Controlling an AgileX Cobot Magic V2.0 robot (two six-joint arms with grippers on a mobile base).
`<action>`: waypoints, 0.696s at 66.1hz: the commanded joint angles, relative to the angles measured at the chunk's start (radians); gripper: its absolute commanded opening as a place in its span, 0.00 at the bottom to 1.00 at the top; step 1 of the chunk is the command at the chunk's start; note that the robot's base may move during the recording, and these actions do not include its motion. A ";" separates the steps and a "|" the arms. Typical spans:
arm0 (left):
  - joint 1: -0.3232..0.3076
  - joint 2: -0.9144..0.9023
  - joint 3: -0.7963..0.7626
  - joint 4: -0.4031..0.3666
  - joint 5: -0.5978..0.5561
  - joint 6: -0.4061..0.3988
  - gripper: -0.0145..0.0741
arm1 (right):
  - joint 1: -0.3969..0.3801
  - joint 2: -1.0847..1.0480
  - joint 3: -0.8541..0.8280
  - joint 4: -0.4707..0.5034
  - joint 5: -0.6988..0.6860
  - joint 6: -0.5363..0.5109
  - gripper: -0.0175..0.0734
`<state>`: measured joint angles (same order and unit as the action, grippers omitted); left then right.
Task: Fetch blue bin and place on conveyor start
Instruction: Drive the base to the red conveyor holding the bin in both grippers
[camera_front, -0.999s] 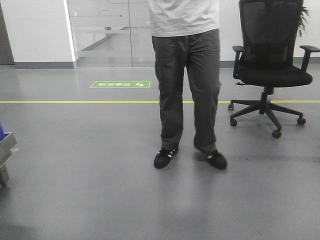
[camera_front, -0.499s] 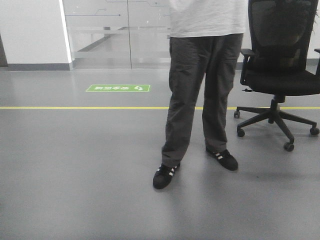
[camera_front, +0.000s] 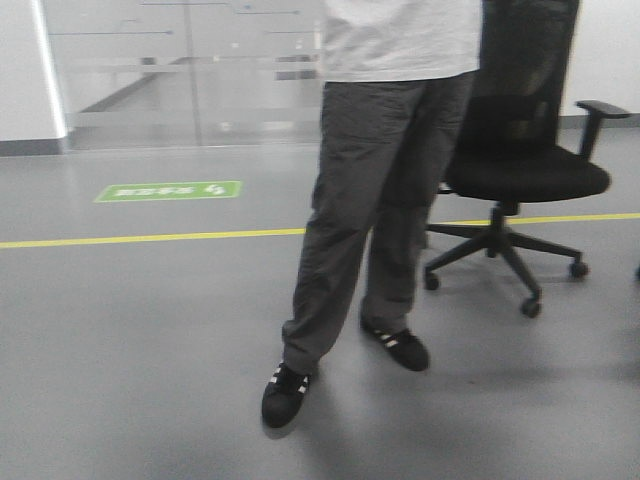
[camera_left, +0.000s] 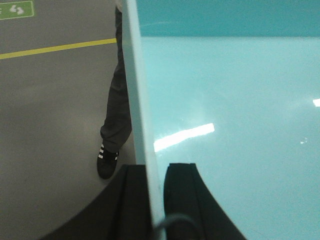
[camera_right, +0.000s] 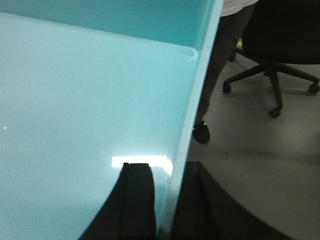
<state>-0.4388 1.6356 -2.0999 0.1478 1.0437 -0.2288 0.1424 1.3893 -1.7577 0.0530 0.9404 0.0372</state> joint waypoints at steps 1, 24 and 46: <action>-0.009 -0.013 -0.014 -0.039 -0.074 0.009 0.04 | 0.000 -0.012 -0.008 0.019 -0.056 -0.027 0.02; -0.009 -0.013 -0.014 0.007 -0.074 0.009 0.04 | 0.000 -0.012 -0.008 0.019 -0.058 -0.027 0.02; -0.009 -0.013 -0.014 0.095 -0.074 0.009 0.04 | 0.000 -0.012 -0.008 0.021 -0.058 -0.027 0.02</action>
<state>-0.4388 1.6356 -2.0999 0.2126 1.0331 -0.2288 0.1424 1.3912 -1.7577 0.0633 0.9208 0.0372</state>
